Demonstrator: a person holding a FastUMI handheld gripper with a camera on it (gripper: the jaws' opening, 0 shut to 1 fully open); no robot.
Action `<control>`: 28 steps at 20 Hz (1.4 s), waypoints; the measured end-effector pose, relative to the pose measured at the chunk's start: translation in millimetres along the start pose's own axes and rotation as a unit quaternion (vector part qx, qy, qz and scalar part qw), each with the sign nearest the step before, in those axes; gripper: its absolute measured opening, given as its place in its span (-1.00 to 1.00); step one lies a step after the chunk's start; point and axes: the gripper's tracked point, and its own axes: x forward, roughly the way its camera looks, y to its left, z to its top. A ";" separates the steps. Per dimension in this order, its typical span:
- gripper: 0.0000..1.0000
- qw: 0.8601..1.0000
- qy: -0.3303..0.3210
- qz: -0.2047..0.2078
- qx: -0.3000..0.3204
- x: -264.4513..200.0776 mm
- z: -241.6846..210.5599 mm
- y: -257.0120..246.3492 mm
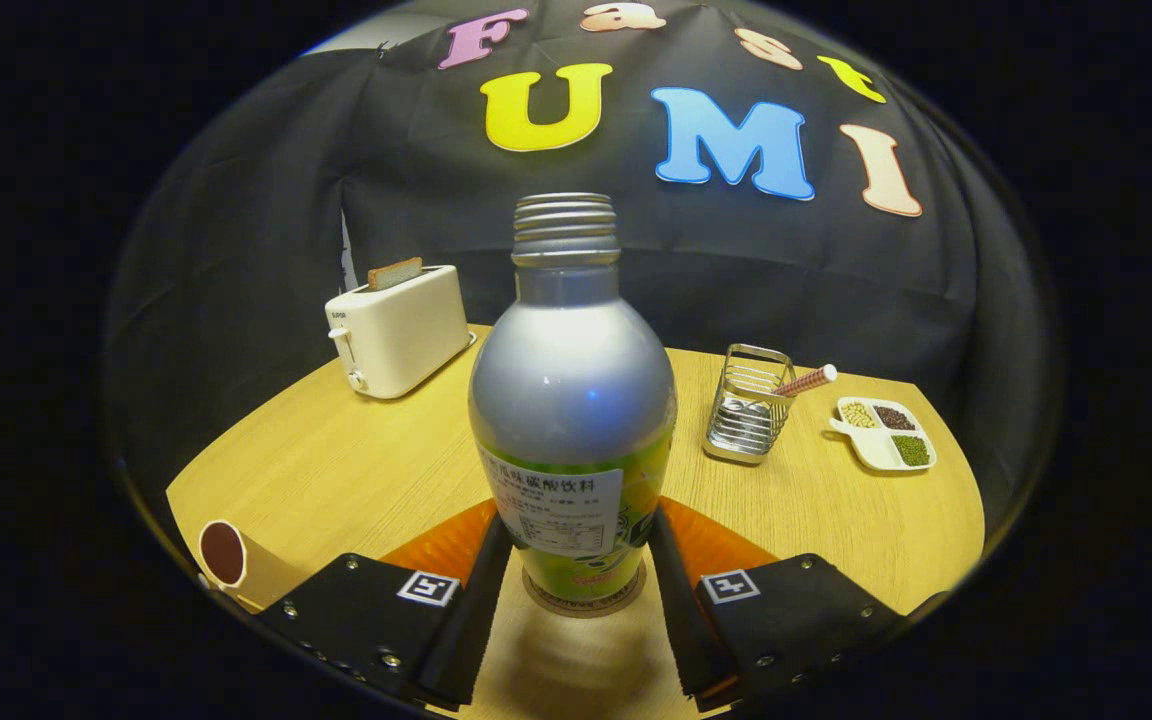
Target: Take the bottle from table, then pour the juice into the cup, finally place the bottle on the coaster
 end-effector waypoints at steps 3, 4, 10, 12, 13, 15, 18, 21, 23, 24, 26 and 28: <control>0.49 1.000 -0.005 -0.002 0.000 9.6 -4.3 -2.7; 0.50 1.000 -0.004 -0.002 -0.002 14.0 -6.9 -3.5; 0.52 1.000 -0.002 -0.004 -0.014 29.6 -16.0 -5.3; 0.54 1.000 0.007 -0.006 -0.012 33.6 -22.0 -8.1; 0.55 1.000 0.010 -0.007 -0.009 34.7 -23.2 -9.4; 0.56 1.000 0.012 -0.008 -0.004 35.4 -25.9 -11.2; 0.58 1.000 0.018 -0.007 -0.003 35.2 -31.8 -11.4; 0.61 1.000 0.016 -0.007 -0.002 32.9 -32.5 -9.9; 0.92 1.000 0.010 -0.008 -0.001 26.4 -27.4 -9.9; 1.00 1.000 0.005 -0.010 -0.002 24.4 -23.6 -10.0; 0.99 1.000 -0.007 -0.012 -0.003 15.0 -16.0 -9.4; 0.98 1.000 -0.020 -0.017 -0.001 1.4 -5.7 -9.7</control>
